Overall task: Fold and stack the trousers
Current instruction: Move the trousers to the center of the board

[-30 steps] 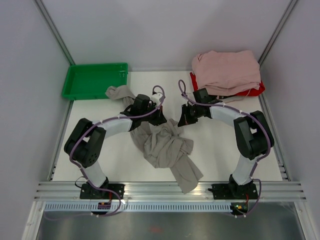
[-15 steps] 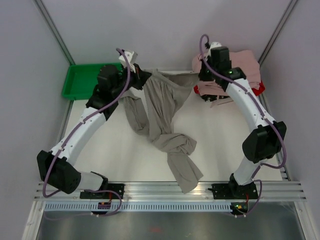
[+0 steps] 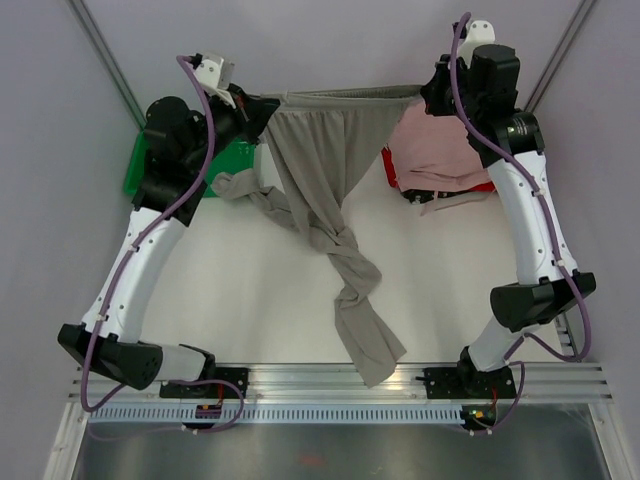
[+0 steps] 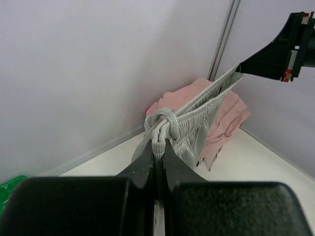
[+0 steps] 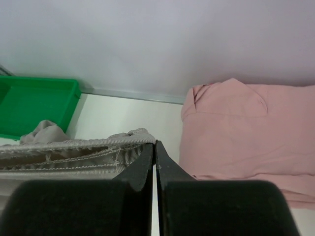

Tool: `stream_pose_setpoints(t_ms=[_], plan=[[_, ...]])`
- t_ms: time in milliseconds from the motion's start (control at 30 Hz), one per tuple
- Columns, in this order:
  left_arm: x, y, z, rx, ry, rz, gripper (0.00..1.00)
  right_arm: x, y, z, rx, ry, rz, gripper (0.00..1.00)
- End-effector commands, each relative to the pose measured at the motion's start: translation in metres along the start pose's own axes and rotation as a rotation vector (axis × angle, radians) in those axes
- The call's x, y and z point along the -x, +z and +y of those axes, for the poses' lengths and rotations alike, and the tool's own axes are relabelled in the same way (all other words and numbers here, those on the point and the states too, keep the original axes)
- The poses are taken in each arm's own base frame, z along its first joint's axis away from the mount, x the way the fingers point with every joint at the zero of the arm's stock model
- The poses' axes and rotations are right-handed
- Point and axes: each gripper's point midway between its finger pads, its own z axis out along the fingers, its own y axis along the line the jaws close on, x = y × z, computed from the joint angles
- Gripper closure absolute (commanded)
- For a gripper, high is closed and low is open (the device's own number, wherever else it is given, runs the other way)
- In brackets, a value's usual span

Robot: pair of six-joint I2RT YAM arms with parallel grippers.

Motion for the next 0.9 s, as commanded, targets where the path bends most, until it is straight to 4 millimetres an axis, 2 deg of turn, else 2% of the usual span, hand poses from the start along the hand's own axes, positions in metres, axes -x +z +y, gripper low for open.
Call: stream_pose_setpoints(t_ms=[0, 33, 67, 100, 133, 233, 267, 300, 367, 400, 433, 533, 633, 700, 733, 767, 800, 833, 867], plan=[[0.046, -0.007, 0.024, 0.114, 0.048, -0.101, 0.98, 0.042, -0.031, -0.020, -0.047, -0.048, -0.130, 1.00], [0.049, -0.006, 0.030, 0.144, 0.041, -0.101, 0.98, 0.045, -0.033, -0.016, -0.033, -0.049, -0.139, 1.00], [0.067, -0.008, 0.032, 0.164, 0.038, -0.131, 0.98, 0.049, -0.037, -0.016, -0.030, -0.048, -0.154, 1.00], [0.058, -0.002, 0.047, 0.211, 0.018, -0.096, 0.98, 0.054, -0.038, -0.015, -0.027, -0.048, -0.172, 1.00], [0.082, -0.004, 0.045, 0.215, 0.007, -0.137, 0.98, 0.058, -0.039, -0.009, 0.002, -0.049, -0.182, 1.00], [0.098, 0.001, 0.057, 0.243, -0.056, -0.134, 0.98, 0.084, -0.042, -0.001, 0.032, -0.036, -0.257, 1.00], [0.102, 0.002, 0.057, 0.236, -0.063, -0.138, 0.98, 0.088, -0.037, -0.001, 0.031, -0.030, -0.268, 1.00], [0.104, 0.003, 0.057, 0.228, -0.065, -0.138, 0.98, 0.104, -0.044, 0.001, 0.034, -0.026, -0.311, 1.00], [0.116, -0.001, 0.051, 0.209, -0.042, -0.163, 0.98, 0.111, -0.040, 0.003, 0.044, -0.005, -0.328, 1.00], [0.118, 0.000, 0.045, 0.173, -0.025, -0.161, 0.98, 0.119, -0.045, 0.007, 0.061, -0.002, -0.352, 1.00], [0.125, -0.004, 0.039, 0.144, 0.021, -0.162, 0.98, 0.121, -0.046, 0.014, 0.096, -0.003, -0.355, 1.00], [0.125, -0.003, 0.025, 0.066, 0.061, -0.130, 0.98, 0.120, -0.048, 0.026, 0.165, 0.003, -0.360, 1.00], [0.106, -0.002, 0.005, -0.064, 0.055, -0.071, 0.98, 0.113, -0.049, 0.028, 0.178, 0.012, -0.338, 1.00], [0.097, -0.005, -0.020, -0.206, 0.038, -0.044, 0.98, 0.097, -0.045, 0.026, 0.175, 0.027, -0.293, 1.00], [0.073, -0.001, -0.024, -0.248, -0.032, 0.007, 0.98, 0.088, -0.041, 0.025, 0.170, 0.036, -0.269, 1.00], [0.061, -0.002, -0.035, -0.313, -0.061, 0.030, 0.98, 0.067, -0.033, 0.020, 0.153, 0.052, -0.215, 1.00], [0.065, -0.011, -0.056, -0.399, -0.050, 0.001, 0.98, 0.052, -0.028, 0.019, 0.150, 0.077, -0.171, 1.00], [0.022, -0.006, -0.055, -0.406, -0.118, 0.081, 0.98, 0.038, -0.024, 0.018, 0.150, 0.093, -0.132, 1.00], [0.004, -0.008, -0.063, -0.425, -0.114, 0.105, 0.98, 0.005, -0.012, 0.017, 0.156, 0.116, -0.048, 1.00]])
